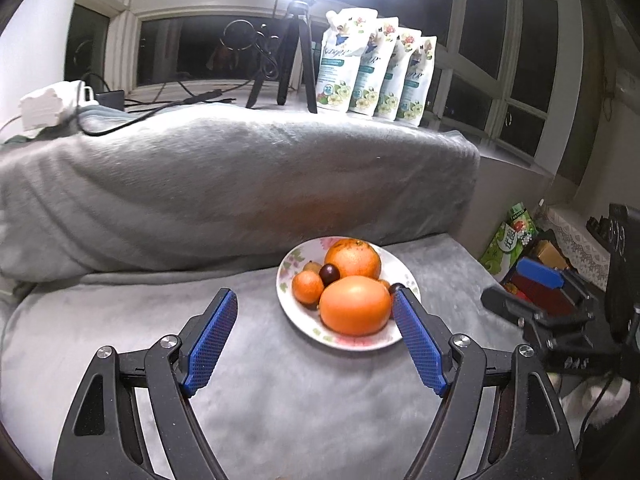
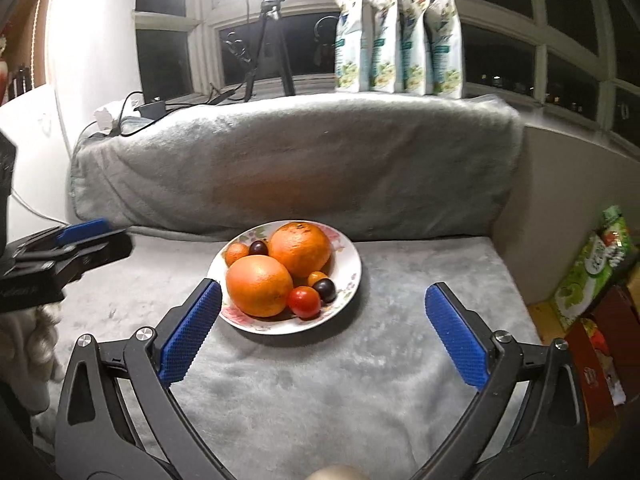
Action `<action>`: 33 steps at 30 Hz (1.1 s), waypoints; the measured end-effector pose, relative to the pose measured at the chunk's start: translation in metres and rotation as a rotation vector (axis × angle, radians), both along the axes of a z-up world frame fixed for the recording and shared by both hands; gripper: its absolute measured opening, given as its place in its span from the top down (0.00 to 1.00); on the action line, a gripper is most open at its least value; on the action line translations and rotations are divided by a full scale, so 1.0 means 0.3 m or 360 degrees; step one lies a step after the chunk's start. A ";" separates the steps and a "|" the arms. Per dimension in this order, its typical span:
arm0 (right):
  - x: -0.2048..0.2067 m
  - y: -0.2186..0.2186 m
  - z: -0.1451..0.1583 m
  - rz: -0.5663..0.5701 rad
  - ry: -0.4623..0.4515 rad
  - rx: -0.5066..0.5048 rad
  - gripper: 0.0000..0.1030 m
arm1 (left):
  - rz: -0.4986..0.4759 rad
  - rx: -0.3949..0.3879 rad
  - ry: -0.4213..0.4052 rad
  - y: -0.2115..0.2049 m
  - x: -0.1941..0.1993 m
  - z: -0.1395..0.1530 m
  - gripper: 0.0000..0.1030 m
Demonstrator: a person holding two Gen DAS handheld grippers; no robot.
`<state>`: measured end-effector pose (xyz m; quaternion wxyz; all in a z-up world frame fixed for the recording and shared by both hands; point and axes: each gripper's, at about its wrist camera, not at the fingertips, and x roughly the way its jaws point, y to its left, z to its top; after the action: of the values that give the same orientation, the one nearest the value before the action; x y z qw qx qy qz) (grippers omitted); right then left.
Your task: Organize fruits
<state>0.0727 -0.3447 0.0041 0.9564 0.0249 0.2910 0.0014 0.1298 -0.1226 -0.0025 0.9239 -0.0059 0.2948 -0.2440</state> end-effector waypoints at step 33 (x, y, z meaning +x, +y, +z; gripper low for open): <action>-0.085 0.030 0.009 -0.0097 -0.0034 -0.0051 0.00 | 0.0199 0.0050 -0.0024 0.092 -0.178 -0.027 0.22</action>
<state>0.0472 -0.3356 0.0069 0.9593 0.0185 0.2798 -0.0322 0.0765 -0.0949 -0.0105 0.9395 -0.0081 0.2907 -0.1811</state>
